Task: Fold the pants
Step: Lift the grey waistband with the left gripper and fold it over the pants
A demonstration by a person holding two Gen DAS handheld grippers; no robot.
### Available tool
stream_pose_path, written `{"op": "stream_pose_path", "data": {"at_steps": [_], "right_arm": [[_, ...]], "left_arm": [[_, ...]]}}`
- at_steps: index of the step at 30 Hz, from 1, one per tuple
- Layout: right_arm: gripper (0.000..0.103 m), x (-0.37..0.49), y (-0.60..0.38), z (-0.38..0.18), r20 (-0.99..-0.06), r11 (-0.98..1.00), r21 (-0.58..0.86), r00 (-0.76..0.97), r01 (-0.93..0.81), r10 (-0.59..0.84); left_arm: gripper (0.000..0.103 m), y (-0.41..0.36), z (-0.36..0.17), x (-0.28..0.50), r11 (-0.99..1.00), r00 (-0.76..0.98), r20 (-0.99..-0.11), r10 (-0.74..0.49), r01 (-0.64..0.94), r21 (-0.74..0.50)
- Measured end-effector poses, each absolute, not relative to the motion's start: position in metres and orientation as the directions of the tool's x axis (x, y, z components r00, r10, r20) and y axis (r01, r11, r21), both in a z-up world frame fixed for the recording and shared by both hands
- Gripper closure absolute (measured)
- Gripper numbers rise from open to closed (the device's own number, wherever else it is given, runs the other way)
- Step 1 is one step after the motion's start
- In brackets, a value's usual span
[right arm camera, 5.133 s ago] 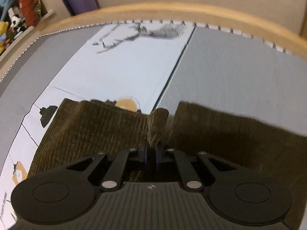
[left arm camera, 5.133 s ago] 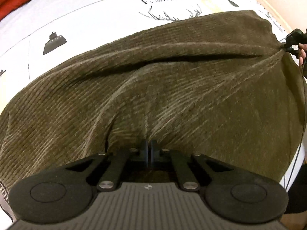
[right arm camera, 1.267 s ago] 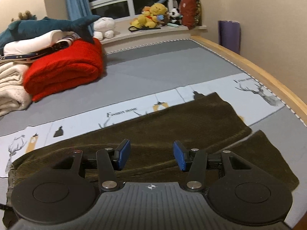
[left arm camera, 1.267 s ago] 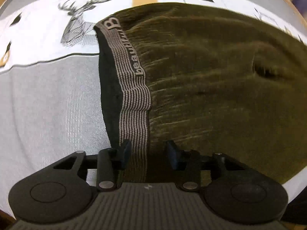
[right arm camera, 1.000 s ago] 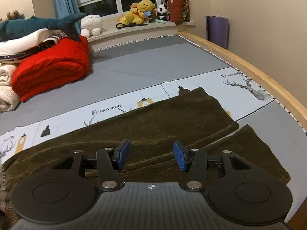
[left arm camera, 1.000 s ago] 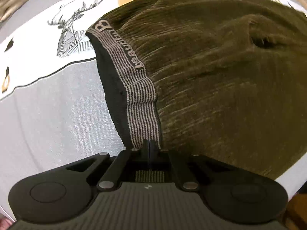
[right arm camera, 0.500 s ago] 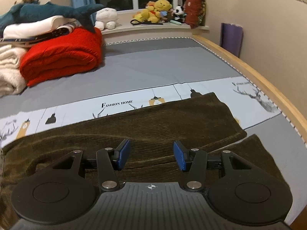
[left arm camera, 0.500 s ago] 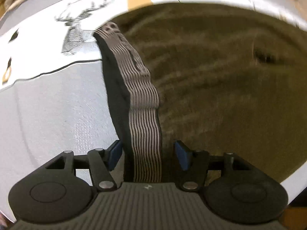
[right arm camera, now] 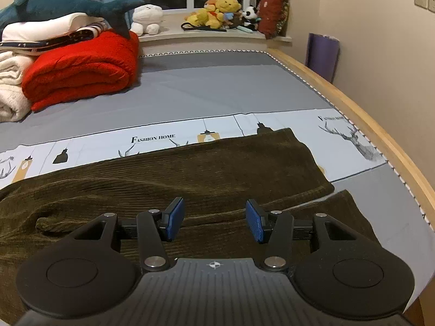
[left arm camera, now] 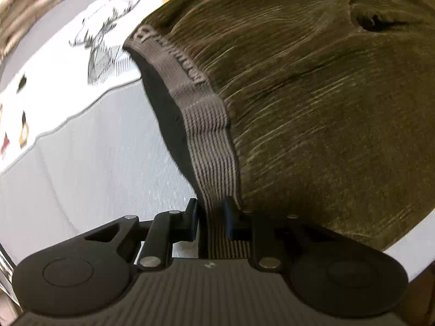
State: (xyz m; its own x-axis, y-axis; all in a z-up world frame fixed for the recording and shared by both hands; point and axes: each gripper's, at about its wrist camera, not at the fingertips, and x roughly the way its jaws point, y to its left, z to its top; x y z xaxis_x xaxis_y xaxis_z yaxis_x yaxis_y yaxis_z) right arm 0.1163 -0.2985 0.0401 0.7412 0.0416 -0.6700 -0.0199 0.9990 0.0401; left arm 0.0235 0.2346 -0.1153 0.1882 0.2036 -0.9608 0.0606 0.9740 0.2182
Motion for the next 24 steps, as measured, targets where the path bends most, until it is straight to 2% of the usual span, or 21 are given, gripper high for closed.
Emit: {"op": "stream_pose_path", "data": {"at_steps": [4,5,6,9,13,15,18,24], "right_arm": [[0.051,0.117,-0.304,0.039,-0.672,0.998,0.056,0.739,-0.007,0.043],[0.051,0.118,-0.305,0.04,-0.671,0.998,0.063,0.74,-0.005,0.046],[0.051,0.118,-0.305,0.04,-0.668,0.997,0.071,0.742,-0.004,0.05],[0.051,0.12,-0.307,0.042,-0.662,0.995,0.095,0.746,-0.003,0.066],[0.051,0.125,-0.303,0.042,-0.659,0.995,0.104,0.748,-0.007,0.074],[0.051,0.127,-0.3,0.042,-0.659,0.994,0.109,0.748,-0.011,0.081],[0.051,0.127,-0.293,0.041,-0.665,0.994,0.101,0.741,-0.034,0.093],[0.051,0.134,-0.283,0.044,-0.645,0.994,0.087,0.758,-0.062,0.104]], "left_arm": [[0.074,0.251,-0.099,0.023,0.988,0.234,-0.961,0.149,-0.007,0.151],[0.066,0.255,-0.093,0.024,0.989,0.265,-0.953,0.151,-0.032,0.147],[0.064,0.259,-0.085,0.025,0.992,0.303,-0.945,0.126,-0.056,0.115],[0.064,0.267,-0.07,0.031,0.994,0.367,-0.93,0.019,-0.105,-0.021],[0.067,0.259,-0.067,0.04,0.993,0.389,-0.92,-0.051,-0.078,-0.088],[0.07,0.253,-0.079,0.046,0.994,0.324,-0.945,-0.051,-0.076,-0.079],[0.077,0.249,-0.098,0.053,0.997,0.202,-0.979,0.019,-0.074,0.004],[0.075,0.279,-0.046,0.068,0.953,0.445,-0.892,-0.084,-0.225,-0.202]]}}
